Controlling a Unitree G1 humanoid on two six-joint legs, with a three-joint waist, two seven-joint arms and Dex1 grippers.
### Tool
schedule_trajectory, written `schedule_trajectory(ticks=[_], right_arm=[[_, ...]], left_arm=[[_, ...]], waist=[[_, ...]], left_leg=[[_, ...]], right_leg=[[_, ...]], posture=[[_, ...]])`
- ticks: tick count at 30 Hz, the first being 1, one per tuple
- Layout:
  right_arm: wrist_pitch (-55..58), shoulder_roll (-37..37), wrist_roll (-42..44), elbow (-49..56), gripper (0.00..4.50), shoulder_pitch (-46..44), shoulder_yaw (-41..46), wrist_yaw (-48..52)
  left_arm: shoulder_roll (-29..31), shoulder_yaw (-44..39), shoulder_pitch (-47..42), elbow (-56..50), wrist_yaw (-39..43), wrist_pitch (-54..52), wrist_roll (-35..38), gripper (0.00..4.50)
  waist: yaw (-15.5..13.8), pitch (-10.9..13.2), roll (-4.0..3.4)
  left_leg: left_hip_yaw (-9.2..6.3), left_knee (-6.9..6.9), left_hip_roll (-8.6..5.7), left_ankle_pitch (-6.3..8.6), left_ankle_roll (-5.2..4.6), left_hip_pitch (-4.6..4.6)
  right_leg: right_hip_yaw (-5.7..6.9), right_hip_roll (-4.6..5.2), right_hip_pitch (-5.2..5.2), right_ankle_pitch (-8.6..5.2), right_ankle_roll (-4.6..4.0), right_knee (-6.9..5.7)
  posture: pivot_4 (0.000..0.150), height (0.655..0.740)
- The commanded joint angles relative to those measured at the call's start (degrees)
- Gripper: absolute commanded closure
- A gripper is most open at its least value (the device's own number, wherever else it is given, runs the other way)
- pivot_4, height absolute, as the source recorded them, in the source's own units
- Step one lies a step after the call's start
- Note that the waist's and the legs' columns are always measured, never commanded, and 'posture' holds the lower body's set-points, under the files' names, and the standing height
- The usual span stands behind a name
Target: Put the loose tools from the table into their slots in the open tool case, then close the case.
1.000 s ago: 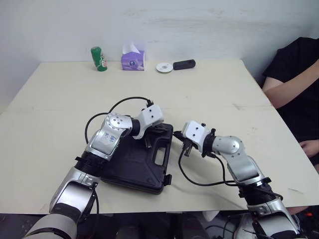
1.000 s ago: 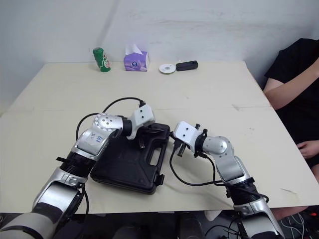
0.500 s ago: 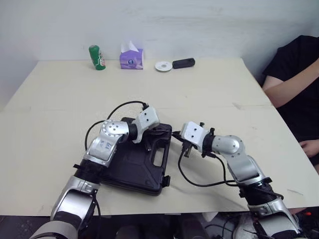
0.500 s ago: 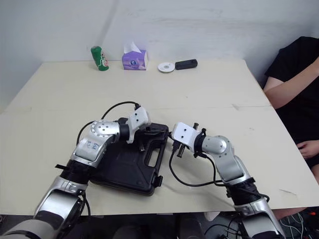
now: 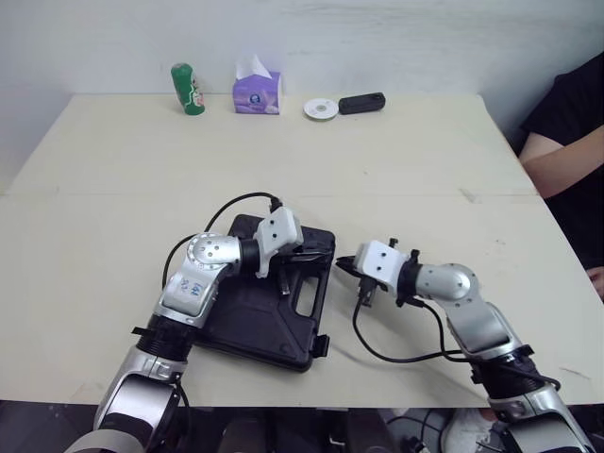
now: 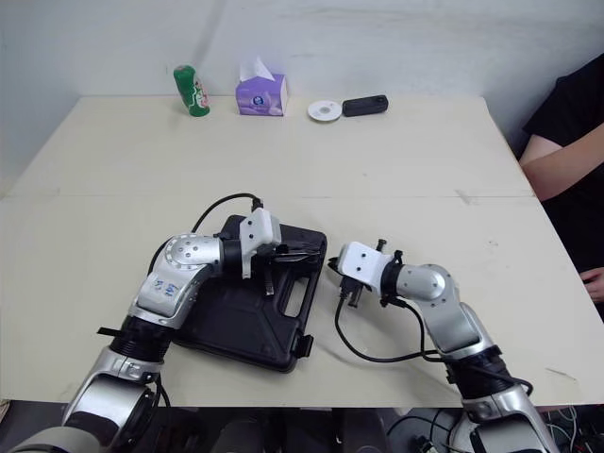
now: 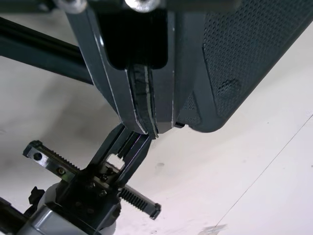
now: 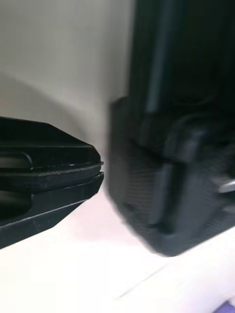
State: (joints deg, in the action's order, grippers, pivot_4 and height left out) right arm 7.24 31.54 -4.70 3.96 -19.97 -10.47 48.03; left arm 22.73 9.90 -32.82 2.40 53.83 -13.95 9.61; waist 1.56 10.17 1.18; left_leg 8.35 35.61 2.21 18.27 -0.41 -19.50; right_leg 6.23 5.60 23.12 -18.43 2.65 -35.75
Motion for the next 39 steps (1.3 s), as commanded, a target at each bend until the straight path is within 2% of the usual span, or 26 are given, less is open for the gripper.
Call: schedule_trajectory(ticks=[1,4,6,10,22,31,34,39], right_arm=[[-1.0,1.6,2.6,3.9,4.5,1.8,3.8,-0.6],[-1.3,2.2,3.8,4.6,4.5,3.0,5.0,-0.7],[-2.2,3.5,5.2,5.6,4.5,5.3,7.2,-0.2],[-4.3,6.1,7.6,7.0,4.5,9.7,9.9,1.4],[-7.1,7.8,12.5,10.4,4.5,16.8,11.6,3.4],[-4.2,11.3,21.2,19.0,4.5,24.1,11.0,10.6],[-2.9,12.9,20.0,21.2,4.5,25.6,8.6,11.9],[-1.2,13.0,19.7,24.4,4.5,26.6,4.7,12.1]], left_arm=[[1.5,-2.1,2.1,-3.2,1.6,0.9,2.8,4.4],[2.3,-2.6,2.7,-5.5,2.4,0.3,4.6,4.4],[3.9,-2.2,4.2,-11.2,5.0,-1.7,7.5,4.4],[6.5,-1.0,6.8,-19.2,7.3,-5.0,10.4,4.4],[10.8,-2.4,12.1,-30.9,6.4,-11.2,15.9,4.4],[16.9,-0.7,15.0,-34.4,6.4,-11.9,13.9,4.4],[20.1,1.3,17.0,-33.3,7.1,-10.2,10.2,4.4],[21.5,2.8,20.1,-33.2,5.2,-12.6,8.3,4.4]], waist=[[0.0,0.1,0.03],[0.0,0.4,0.05],[-0.1,0.6,0.14],[-0.4,0.7,0.17],[-1.3,0.7,0.19],[-1.7,0.7,0.19],[-1.5,0.7,0.19],[-1.7,0.7,0.19]], left_leg=[[0.01,0.01,0.0,0.0,0.0,-0.08],[-0.03,0.39,0.09,-0.05,-0.04,-0.69],[-0.04,0.63,0.15,-0.06,-0.07,-0.83],[-0.06,0.66,0.12,0.01,-0.19,-0.91],[-0.06,0.75,0.1,0.02,-0.22,-0.87],[-0.08,0.81,0.1,0.05,-0.27,-0.89],[-0.07,0.81,0.11,0.06,-0.28,-0.86],[-0.09,0.87,0.11,0.09,-0.31,-0.85]], right_leg=[[0.01,-0.01,0.07,0.0,0.0,-0.01],[0.09,-0.08,0.56,0.0,0.0,-0.14],[0.14,-0.12,0.59,0.02,0.02,-0.17],[0.13,-0.1,0.56,0.08,0.14,-0.01],[0.07,-0.11,0.51,0.16,0.19,-0.05],[0.08,-0.11,0.48,0.17,0.19,-0.04],[0.06,-0.11,0.48,0.17,0.19,-0.04],[0.05,-0.1,0.47,0.19,0.15,-0.08]], posture=[[0.15,0.74],[0.15,0.74],[0.15,0.74],[0.15,0.74],[0.15,0.74],[0.15,0.74],[0.15,0.74],[0.15,0.74]])
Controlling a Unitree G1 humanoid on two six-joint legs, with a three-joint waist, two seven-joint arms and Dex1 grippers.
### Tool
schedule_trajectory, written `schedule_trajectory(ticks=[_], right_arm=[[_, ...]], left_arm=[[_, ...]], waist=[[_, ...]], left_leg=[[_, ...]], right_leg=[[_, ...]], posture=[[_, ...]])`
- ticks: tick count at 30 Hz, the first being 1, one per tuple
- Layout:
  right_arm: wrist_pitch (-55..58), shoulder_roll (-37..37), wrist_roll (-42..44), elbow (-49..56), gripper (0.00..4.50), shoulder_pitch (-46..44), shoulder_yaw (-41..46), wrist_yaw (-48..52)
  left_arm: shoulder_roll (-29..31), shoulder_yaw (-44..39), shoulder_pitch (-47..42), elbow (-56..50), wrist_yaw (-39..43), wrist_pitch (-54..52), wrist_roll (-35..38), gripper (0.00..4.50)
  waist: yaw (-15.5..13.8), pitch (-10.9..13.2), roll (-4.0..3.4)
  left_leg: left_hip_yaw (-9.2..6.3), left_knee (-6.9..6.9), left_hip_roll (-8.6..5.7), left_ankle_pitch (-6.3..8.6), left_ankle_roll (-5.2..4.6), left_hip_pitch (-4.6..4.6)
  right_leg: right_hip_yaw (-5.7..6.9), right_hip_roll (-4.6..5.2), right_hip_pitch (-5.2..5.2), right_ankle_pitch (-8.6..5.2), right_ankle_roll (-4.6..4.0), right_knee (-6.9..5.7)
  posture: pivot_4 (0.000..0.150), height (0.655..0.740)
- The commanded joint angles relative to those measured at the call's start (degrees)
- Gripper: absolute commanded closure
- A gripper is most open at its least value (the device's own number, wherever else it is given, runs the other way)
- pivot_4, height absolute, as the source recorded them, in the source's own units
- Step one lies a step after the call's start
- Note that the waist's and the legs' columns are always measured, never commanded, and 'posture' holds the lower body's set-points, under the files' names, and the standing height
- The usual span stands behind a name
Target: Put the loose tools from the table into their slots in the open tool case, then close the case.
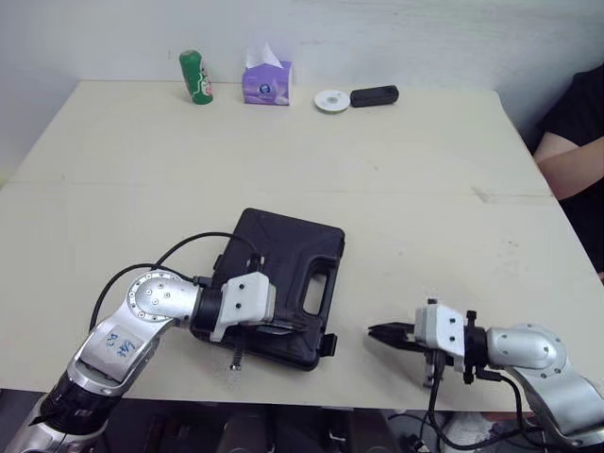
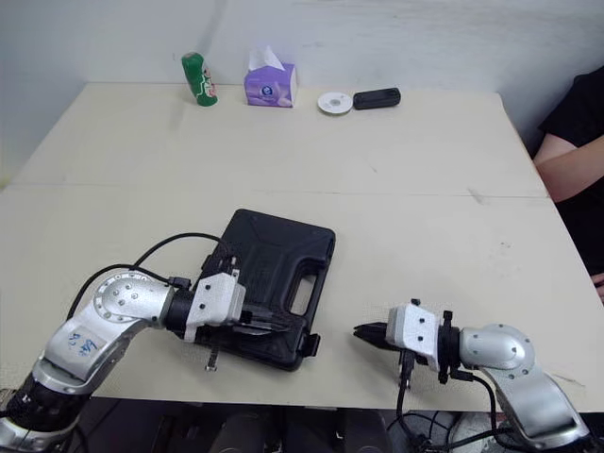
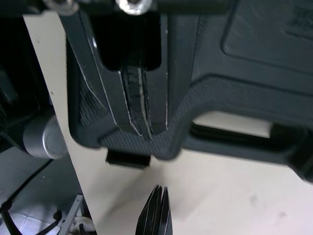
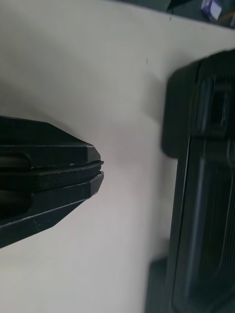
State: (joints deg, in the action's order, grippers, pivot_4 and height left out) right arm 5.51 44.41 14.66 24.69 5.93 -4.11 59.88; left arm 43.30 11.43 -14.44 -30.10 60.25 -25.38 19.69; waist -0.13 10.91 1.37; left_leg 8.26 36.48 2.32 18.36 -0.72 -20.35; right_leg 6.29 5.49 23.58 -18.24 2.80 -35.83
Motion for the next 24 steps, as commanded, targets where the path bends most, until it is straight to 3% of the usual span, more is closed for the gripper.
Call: schedule_trajectory(ticks=[1,9,24], right_arm=[[0.7,0.0,0.1,4.1,4.5,0.8,-2.3,0.1],[2.9,-2.1,0.1,5.8,4.5,-1.3,-6.0,-2.2],[4.5,-5.0,0.7,7.6,4.5,-5.5,-9.3,-4.1]], left_arm=[[1.2,1.6,2.2,-1.0,-1.7,-1.7,-2.2,4.4],[3.0,5.2,3.9,-1.1,-4.4,-6.5,-3.8,4.4],[4.0,10.0,5.0,2.1,-5.5,-3.9,-7.3,4.4]], waist=[[0.0,0.0,0.0],[-0.1,-0.1,-0.03],[-0.8,-0.6,-0.21]], left_leg=[[0.0,0.01,0.0,0.02,-0.01,0.01],[-0.01,0.02,0.0,0.04,0.0,0.11],[-0.02,0.55,0.06,0.26,-0.15,0.13]], right_leg=[[-0.01,0.01,-0.02,0.01,0.0,0.0],[-0.03,0.01,-0.12,0.02,0.0,-0.01],[-0.05,0.03,-0.3,0.1,0.04,-0.06]], posture=[[0.15,0.74],[0.15,0.74],[0.15,0.74]])
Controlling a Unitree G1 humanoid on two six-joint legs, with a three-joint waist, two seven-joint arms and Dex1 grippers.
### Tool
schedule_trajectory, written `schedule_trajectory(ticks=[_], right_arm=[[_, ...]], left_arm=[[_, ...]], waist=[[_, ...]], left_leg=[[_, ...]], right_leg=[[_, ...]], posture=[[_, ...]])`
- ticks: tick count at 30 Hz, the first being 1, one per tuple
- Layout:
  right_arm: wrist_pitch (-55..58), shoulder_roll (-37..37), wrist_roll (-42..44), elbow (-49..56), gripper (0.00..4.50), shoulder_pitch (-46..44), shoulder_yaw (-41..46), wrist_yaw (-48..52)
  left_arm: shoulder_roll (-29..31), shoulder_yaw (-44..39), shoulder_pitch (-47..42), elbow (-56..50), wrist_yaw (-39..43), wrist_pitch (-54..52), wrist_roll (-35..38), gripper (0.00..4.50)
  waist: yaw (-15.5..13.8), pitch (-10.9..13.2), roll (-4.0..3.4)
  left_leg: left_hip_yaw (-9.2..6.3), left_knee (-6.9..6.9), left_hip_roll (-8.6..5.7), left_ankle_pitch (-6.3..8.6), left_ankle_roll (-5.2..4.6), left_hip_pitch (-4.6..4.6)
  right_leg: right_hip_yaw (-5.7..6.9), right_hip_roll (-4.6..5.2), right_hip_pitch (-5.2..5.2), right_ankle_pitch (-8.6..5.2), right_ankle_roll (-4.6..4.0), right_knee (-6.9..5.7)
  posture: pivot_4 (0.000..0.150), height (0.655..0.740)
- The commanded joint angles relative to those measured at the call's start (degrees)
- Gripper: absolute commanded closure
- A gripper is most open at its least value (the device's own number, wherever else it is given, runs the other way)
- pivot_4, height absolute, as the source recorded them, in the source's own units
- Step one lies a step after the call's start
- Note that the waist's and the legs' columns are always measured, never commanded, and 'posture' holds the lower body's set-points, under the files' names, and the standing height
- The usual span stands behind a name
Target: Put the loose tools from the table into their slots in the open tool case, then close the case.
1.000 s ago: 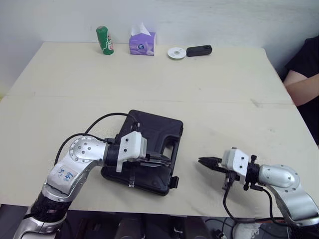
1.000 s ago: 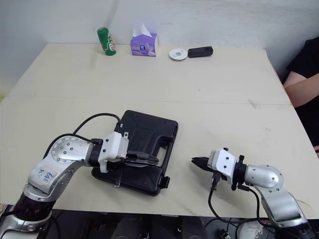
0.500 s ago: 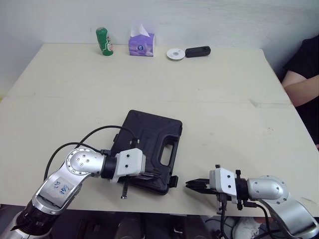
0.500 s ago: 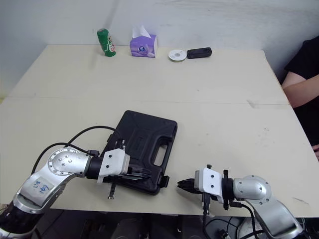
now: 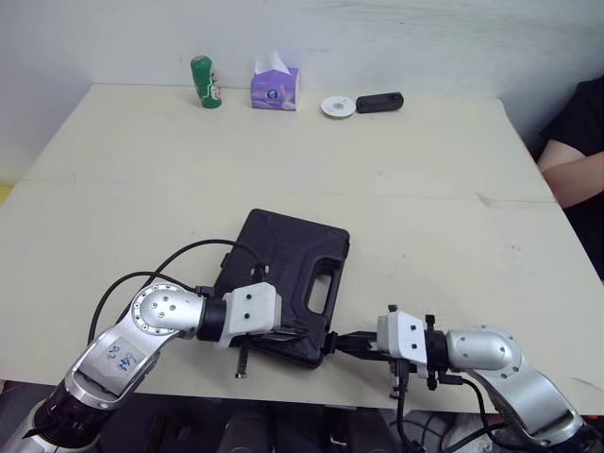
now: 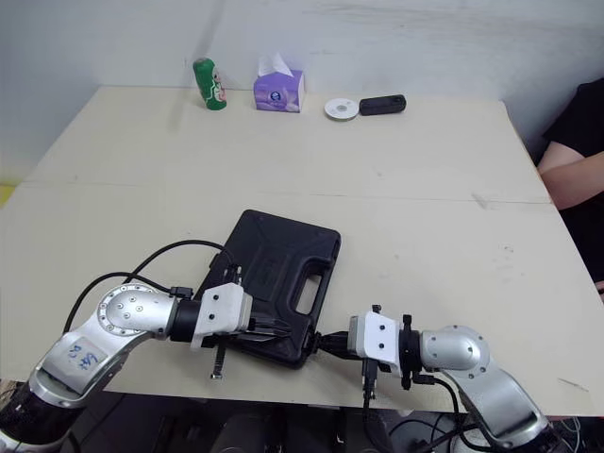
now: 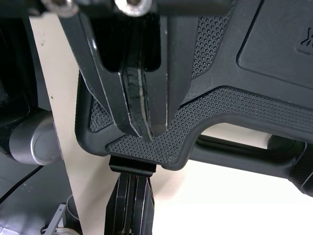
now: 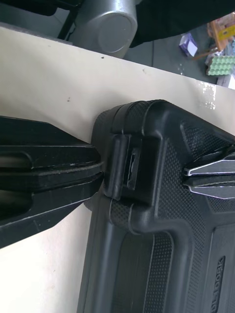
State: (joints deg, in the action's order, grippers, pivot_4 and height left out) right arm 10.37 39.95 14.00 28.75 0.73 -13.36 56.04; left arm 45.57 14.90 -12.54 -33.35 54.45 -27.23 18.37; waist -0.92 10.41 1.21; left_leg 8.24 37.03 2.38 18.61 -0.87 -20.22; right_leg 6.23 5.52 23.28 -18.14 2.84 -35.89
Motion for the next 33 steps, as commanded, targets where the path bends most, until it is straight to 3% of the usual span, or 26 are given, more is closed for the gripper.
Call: schedule_trajectory(ticks=[1,33], right_arm=[[-0.5,-0.6,1.2,3.6,4.5,-0.2,-0.1,-0.2],[1.4,-4.0,1.9,4.5,4.5,-2.2,-2.5,1.7]], left_arm=[[1.8,6.7,3.0,5.7,0.3,-1.8,-6.3,4.4],[1.8,7.6,1.8,8.3,1.0,-2.6,-6.2,4.4]], waist=[[-0.1,-0.2,-0.14],[0.3,-1.4,-0.26]], left_leg=[[0.0,0.0,0.0,0.0,-0.01,0.0],[-0.01,0.01,0.06,0.21,-0.35,0.3]], right_leg=[[0.0,0.0,0.0,0.0,0.0,0.0],[-0.02,-0.01,-0.32,-0.03,-0.05,-0.02]], posture=[[0.15,0.74],[0.15,0.74]])
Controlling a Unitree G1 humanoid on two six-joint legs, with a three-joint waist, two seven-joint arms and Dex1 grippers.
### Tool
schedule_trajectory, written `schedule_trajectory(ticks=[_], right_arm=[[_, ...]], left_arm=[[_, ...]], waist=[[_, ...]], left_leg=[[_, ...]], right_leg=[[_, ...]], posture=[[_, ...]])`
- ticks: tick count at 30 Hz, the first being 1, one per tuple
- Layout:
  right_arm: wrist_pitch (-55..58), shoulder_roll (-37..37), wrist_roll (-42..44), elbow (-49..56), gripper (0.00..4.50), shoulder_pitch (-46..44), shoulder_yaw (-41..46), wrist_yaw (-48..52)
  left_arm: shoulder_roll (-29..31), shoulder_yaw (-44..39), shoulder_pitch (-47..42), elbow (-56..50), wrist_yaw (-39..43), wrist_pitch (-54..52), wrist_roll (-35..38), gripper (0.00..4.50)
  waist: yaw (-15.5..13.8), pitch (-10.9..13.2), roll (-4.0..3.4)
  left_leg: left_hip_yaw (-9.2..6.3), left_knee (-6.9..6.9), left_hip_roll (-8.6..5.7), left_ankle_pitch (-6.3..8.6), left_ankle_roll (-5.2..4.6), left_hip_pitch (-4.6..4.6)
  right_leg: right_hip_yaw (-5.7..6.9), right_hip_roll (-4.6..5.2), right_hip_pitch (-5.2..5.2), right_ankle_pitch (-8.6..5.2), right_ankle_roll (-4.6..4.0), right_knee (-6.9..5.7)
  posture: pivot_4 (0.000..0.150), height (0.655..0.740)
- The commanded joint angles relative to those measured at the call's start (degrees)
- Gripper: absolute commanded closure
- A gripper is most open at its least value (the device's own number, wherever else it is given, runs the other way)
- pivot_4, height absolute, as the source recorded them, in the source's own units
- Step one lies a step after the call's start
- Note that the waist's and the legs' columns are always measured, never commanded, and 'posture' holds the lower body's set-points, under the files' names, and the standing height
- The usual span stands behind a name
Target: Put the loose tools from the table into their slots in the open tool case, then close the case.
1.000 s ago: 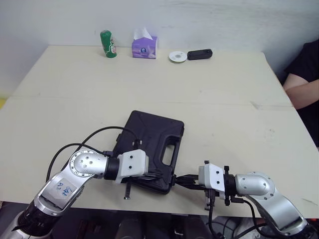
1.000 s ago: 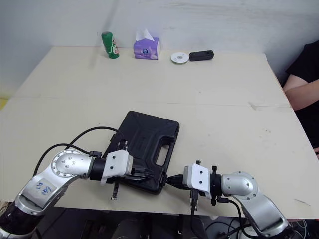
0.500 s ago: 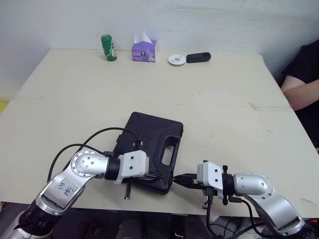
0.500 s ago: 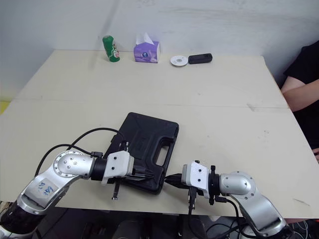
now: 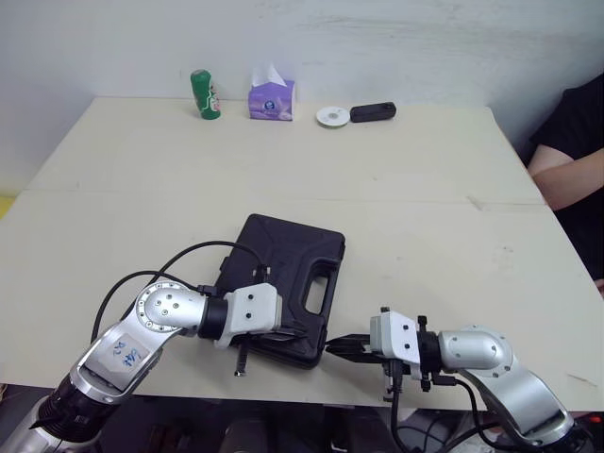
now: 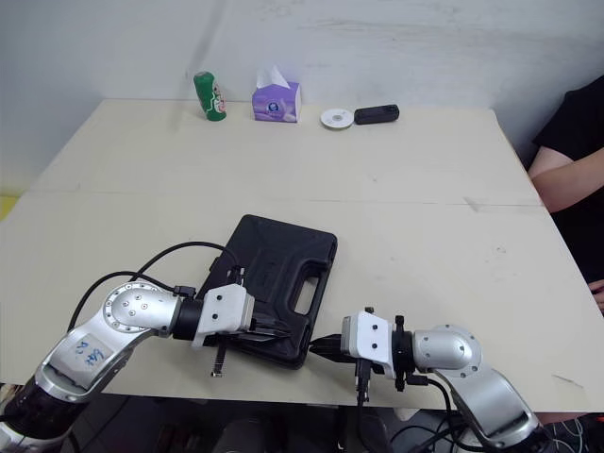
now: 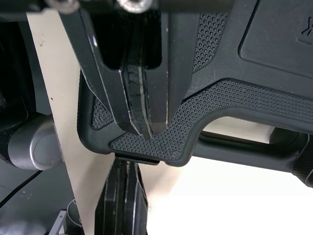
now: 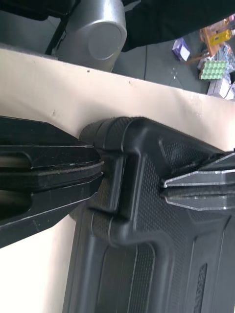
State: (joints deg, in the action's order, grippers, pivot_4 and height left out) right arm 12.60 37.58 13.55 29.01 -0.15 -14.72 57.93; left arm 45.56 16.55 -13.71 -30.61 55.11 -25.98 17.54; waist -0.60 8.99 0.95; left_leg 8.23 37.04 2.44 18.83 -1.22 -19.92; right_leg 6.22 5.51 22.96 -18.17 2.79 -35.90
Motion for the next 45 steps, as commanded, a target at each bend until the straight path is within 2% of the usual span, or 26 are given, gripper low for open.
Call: schedule_trajectory(ticks=[1,12,18,25,32,35,38,40,41,42,43,45], right_arm=[[-0.6,-1.8,2.6,4.3,4.5,-1.6,-1.1,-0.2],[2.9,-3.1,3.7,5.9,4.5,-5.4,-2.0,0.0],[5.1,-2.3,3.9,6.5,4.5,-5.7,-2.8,-0.3],[4.7,1.4,6.0,6.3,4.5,-4.6,2.8,0.5],[0.8,4.6,6.9,4.5,4.5,-1.0,10.0,1.1],[-2.1,8.5,7.7,1.2,4.5,1.0,16.7,3.8],[-4.2,10.4,8.0,-2.4,4.5,1.4,21.1,4.9],[-5.5,12.0,8.1,-6.3,4.5,0.4,24.6,5.7],[-4.5,13.0,9.1,-8.0,4.18,-0.4,26.3,6.5],[-4.9,13.7,9.2,-9.5,3.68,-1.2,27.0,7.1],[-5.2,14.3,9.4,-10.6,3.5,-1.7,27.4,7.8],[-8.0,15.3,8.4,-13.5,2.55,-3.1,27.6,9.2]], left_arm=[[2.0,5.9,3.1,5.5,0.5,-3.8,-5.4,4.4],[2.4,6.3,2.9,6.2,1.0,-3.8,-5.5,4.4],[2.6,6.4,2.9,6.4,0.7,-4.0,-5.4,4.4],[3.2,5.3,4.1,6.5,0.3,-3.2,-5.2,4.4],[-5.1,-7.8,5.8,9.3,-3.0,8.4,1.9,4.4],[-4.2,-18.1,8.5,10.1,-1.2,9.1,7.9,4.4],[-2.6,-24.2,9.9,10.4,0.1,7.4,12.1,4.4],[-1.4,-29.3,9.8,11.7,-1.2,6.0,13.6,3.77],[1.0,-31.4,11.0,13.3,0.3,7.0,12.1,3.51],[2.8,-33.2,12.1,14.8,1.7,7.3,11.3,2.87],[4.6,-34.7,13.5,16.6,3.0,7.3,10.7,2.67],[6.8,-38.1,15.7,21.3,4.4,9.7,9.3,1.77]], waist=[[0.0,0.0,0.0],[1.3,0.0,-0.02],[0.6,0.0,-0.04],[0.5,0.0,-0.03],[0.5,0.2,-0.12],[0.5,0.8,0.01],[0.7,1.2,0.02],[0.6,1.4,0.12],[0.6,1.5,0.18],[0.6,1.5,0.19],[0.7,1.6,0.16],[1.0,1.7,0.11]], left_leg=[[0.0,-0.01,0.0,0.01,0.01,0.04],[0.04,-0.1,0.23,0.17,0.14,0.54],[0.02,-0.56,0.24,0.05,0.36,0.72],[0.02,-0.59,0.21,0.06,0.33,0.71],[0.03,-0.67,0.21,0.03,0.3,0.66],[0.03,-0.66,0.21,0.0,0.29,0.58],[0.04,-0.67,0.21,-0.01,0.3,0.45],[0.05,-0.65,0.21,-0.02,0.32,0.22],[0.05,-0.59,0.2,-0.07,0.39,0.0],[0.05,-0.32,0.21,-0.24,0.63,-0.44],[0.04,-0.29,0.21,-0.24,0.63,-0.45],[0.09,-0.14,0.26,-0.21,0.59,-0.46]], right_leg=[[0.0,0.0,-0.03,0.0,-0.01,0.0],[0.0,-0.12,-0.41,-0.16,-0.29,-0.01],[0.05,-0.18,-0.39,-0.27,-0.46,0.0],[0.04,-0.15,-0.4,-0.26,-0.43,0.1],[0.05,-0.15,-0.35,-0.26,-0.44,0.13],[0.07,-0.16,-0.27,-0.25,-0.42,0.11],[0.1,-0.17,-0.15,-0.25,-0.42,0.1],[0.13,-0.17,0.06,-0.25,-0.41,0.09],[0.14,-0.17,0.28,-0.24,-0.39,0.06],[0.18,-0.17,0.68,-0.19,-0.32,-0.05],[0.18,-0.17,0.68,-0.19,-0.32,-0.05],[0.2,-0.2,0.66,-0.2,-0.33,-0.05]], posture=[[0.15,0.74],[0.15,0.74],[0.15,0.74],[0.15,0.74],[0.15,0.74],[0.15,0.74],[0.15,0.74],[0.15,0.74],[0.15,0.74],[0.15,0.74],[0.15,0.74],[0.15,0.74]])
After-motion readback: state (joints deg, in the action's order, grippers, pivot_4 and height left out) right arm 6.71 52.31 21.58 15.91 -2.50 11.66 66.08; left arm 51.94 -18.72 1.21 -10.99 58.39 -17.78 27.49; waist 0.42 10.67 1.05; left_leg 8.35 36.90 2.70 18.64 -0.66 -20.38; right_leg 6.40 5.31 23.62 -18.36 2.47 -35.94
